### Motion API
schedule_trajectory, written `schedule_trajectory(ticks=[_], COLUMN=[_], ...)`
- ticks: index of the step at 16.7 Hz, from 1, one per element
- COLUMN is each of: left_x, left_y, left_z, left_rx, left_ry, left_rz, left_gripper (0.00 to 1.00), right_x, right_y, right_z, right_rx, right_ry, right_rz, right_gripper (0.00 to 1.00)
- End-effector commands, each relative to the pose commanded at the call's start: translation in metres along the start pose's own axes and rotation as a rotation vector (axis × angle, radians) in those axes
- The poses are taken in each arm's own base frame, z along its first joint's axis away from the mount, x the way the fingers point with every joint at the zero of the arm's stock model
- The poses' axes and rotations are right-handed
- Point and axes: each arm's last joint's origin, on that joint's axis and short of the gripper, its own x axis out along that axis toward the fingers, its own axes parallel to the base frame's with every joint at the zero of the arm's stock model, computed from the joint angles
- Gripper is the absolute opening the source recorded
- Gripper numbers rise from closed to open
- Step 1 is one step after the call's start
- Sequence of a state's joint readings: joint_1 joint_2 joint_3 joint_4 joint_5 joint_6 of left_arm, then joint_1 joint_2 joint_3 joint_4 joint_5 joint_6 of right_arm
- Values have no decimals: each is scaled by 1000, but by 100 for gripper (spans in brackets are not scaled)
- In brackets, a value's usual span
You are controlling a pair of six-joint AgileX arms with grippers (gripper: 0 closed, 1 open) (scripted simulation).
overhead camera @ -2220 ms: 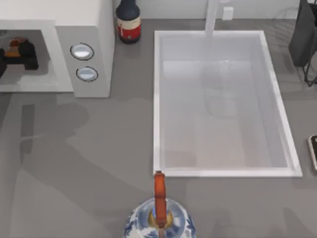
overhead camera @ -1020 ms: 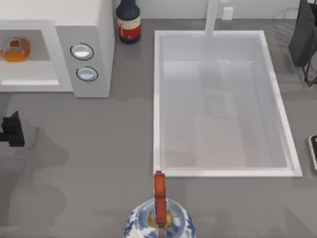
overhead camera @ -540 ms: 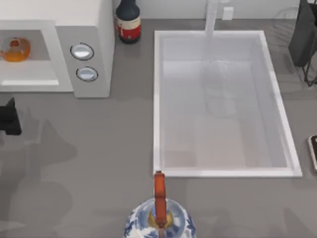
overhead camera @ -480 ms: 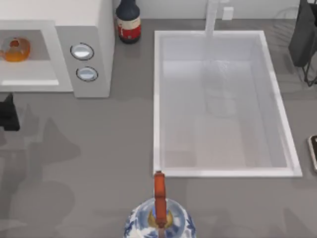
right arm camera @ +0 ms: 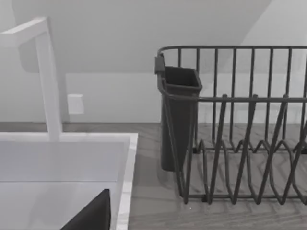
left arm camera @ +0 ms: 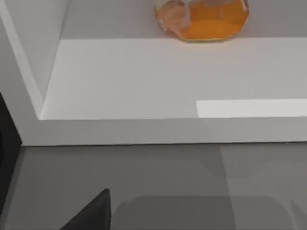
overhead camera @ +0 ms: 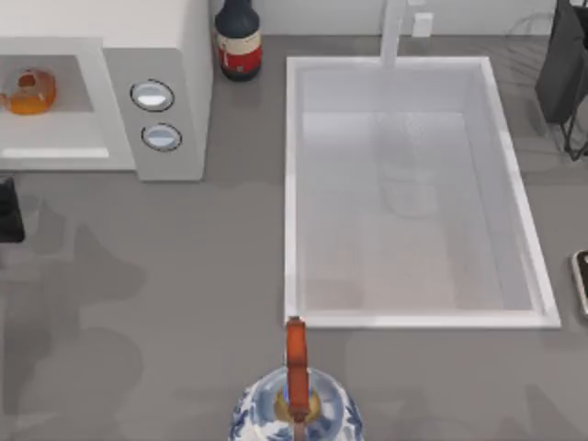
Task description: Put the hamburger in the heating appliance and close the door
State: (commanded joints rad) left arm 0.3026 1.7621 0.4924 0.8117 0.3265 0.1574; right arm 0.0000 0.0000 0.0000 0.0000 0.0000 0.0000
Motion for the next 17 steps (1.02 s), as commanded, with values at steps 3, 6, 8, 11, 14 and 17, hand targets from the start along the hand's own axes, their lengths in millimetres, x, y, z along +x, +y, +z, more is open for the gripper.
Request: schedule_trajectory(ticks=[3,6,8,11,14,17], left_x=[-8,-18,-23,-30,-36,-36], left_y=[-3,-8,-11,-13,-14,-14], left_z=[-5,-3,5,27,48,50], left_rx=[-18,-26,-25,-13,1,3], left_ry=[99,149,140,62,-22,-32], left_rz=[0,-4,-8,-11,-14,-15], left_gripper=[100,100,100,100,100,100], right_x=[0,0,0,0,0,0], right_y=[0,0,0,0,0,0], right_z=[0,0,0,0,0,0], right_rx=[0,0,0,0,0,0], right_ry=[0,0,0,0,0,0], right_rz=[0,0,0,0,0,0], right_gripper=[100,100,100,100,100,100])
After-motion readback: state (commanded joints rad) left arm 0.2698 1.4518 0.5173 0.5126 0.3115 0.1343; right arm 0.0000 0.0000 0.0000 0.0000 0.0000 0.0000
